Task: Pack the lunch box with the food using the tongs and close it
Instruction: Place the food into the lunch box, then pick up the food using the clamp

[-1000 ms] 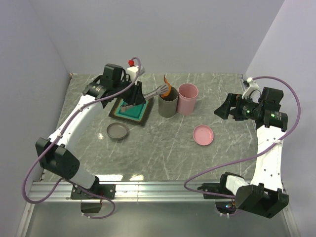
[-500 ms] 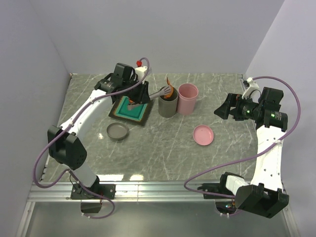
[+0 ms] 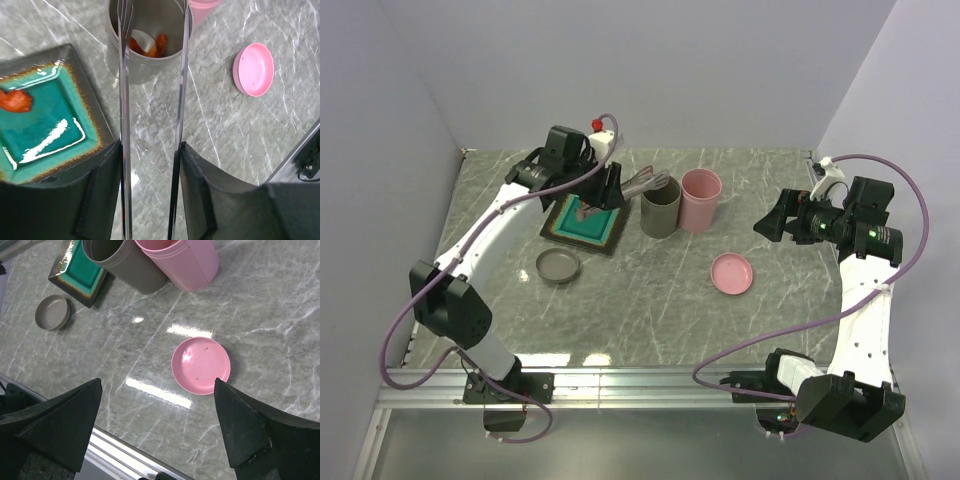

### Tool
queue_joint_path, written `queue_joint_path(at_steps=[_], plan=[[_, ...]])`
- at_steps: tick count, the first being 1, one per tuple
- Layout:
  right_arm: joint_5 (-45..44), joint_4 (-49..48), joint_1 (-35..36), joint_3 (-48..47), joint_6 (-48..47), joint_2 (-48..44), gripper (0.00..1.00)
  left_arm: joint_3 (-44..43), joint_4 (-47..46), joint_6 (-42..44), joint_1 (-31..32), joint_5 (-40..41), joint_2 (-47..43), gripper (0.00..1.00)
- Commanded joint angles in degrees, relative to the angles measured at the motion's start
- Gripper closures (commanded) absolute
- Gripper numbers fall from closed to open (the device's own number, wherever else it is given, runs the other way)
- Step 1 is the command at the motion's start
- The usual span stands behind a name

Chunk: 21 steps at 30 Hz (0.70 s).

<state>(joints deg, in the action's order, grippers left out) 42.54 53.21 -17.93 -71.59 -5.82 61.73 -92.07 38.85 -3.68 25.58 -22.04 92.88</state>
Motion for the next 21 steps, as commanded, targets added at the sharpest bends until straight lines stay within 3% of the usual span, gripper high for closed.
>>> queue_joint_path(at_steps=[1,5,12,21], plan=[[0.1,-0.5,-0.4,-0.5,-0.2,-1.4,0.00,-0.9,-0.7,0.3,-0.1,2.1,-5.8,0.48],[0.1,-0.6,-0.4,-0.5,-0.3,-1.4,0.00,3.4,-0.3,0.6,-3.2,2.9,-10.3,0.47],[0.4,-0.7,-0.4,-0.2,-0.3,-1.4,0.00,10.8,1.1,0.9,-15.5,4.2,-13.3,0.46],[0.3,-0.5,-0.4,-0.6,-0.3,-1.4,0.00,19.3,-3.6,-3.2,-17.1,12.3,-12.0,0.44]])
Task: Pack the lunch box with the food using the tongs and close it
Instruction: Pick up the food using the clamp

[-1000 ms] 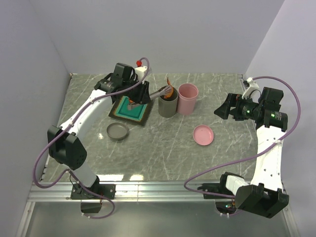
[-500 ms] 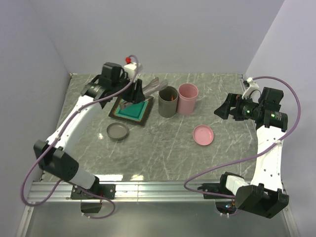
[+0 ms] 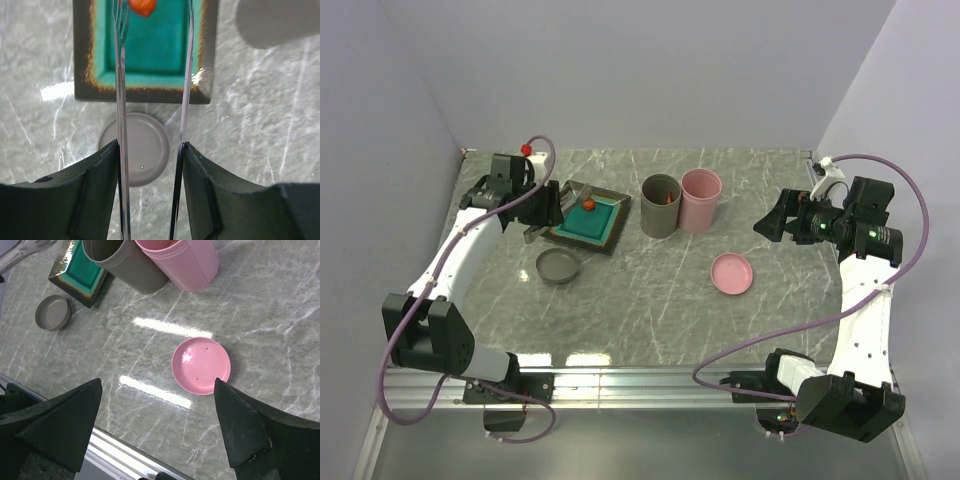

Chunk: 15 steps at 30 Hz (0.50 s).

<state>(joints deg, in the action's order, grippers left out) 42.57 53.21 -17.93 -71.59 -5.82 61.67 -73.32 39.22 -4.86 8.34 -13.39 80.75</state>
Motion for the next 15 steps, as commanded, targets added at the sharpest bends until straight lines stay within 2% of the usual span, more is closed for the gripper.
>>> queue_joint_path(at_steps=[1,15], plan=[[0.2,-0.4,-0.3,-0.5,-0.3,-1.3,0.00,1.5,-4.4,-2.2,0.2,4.2,0.5,0.44],[0.0,-0.5,-0.4,-0.4,-0.3,-1.0,0.00,3.5,-10.0,-1.2,2.2,8.8,6.8,0.43]])
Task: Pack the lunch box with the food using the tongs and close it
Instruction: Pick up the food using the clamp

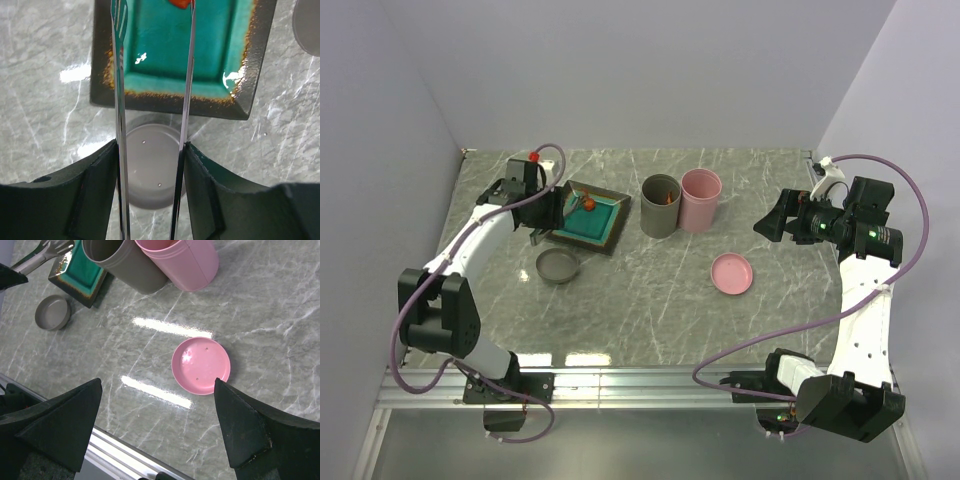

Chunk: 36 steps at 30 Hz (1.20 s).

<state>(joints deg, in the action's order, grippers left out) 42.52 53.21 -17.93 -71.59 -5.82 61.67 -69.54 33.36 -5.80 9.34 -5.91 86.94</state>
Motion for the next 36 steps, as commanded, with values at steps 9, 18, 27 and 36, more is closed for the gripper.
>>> queue_joint_path(at_steps=[9,18,27,36], plan=[[-0.2,-0.4,-0.4,-0.2,-0.4,-1.2,0.00,-1.7,-5.2,-0.6,5.2,3.8,4.2,0.44],[-0.2,-0.5,-0.4,-0.2,-0.4,-1.3,0.00,-4.6,-4.6,-1.4,6.7,5.7,8.8,0.45],[-0.3,-0.4,-0.4,-0.6,-0.5,-0.9,0.00,-7.2,-3.2,-1.8,6.8,7.3,10.5,0.48],[-0.3,-0.4,-0.4,-0.6,-0.5,-0.9,0.00,-6.6,-2.7,-0.9,6.8,6.8,10.2,0.56]])
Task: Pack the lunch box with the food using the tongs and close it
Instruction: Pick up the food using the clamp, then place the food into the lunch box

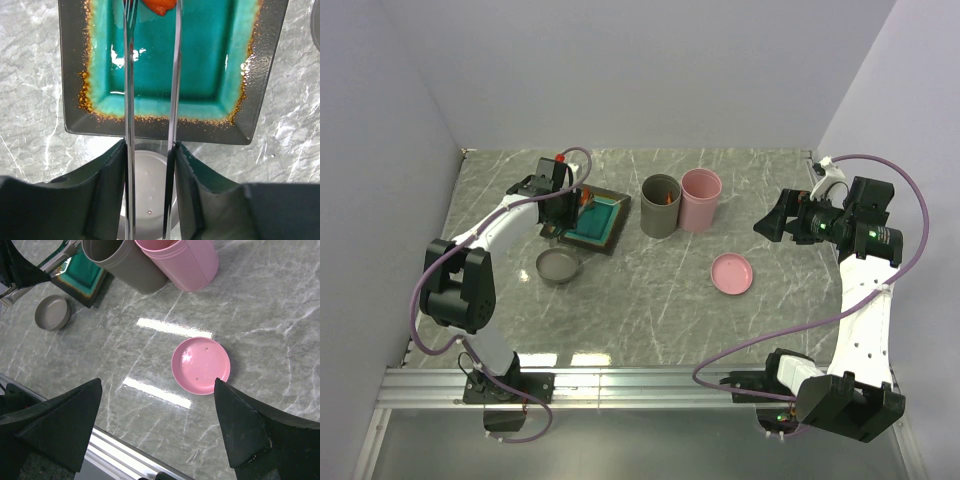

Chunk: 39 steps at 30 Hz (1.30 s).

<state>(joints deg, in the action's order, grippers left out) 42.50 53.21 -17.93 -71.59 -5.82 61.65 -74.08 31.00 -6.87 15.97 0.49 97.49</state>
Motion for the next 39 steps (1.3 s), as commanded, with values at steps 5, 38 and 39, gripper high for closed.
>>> queue_joint_path(at_steps=[5,38,39], plan=[[-0.3,-0.3,-0.4,-0.7,-0.6,-0.9,0.00,-2.8,0.3,0.7,0.3,0.7,-2.3,0.61],[-0.1,-1.0,-0.4,0.0,0.0,-2.0,0.00,-9.2,1.3,4.5,8.7,-10.9,-17.3,0.75],[-0.1,-1.0,-0.4,0.0,0.0,-2.0,0.00,-9.7,1.4,4.9,9.4,-11.1,-17.0,0.75]])
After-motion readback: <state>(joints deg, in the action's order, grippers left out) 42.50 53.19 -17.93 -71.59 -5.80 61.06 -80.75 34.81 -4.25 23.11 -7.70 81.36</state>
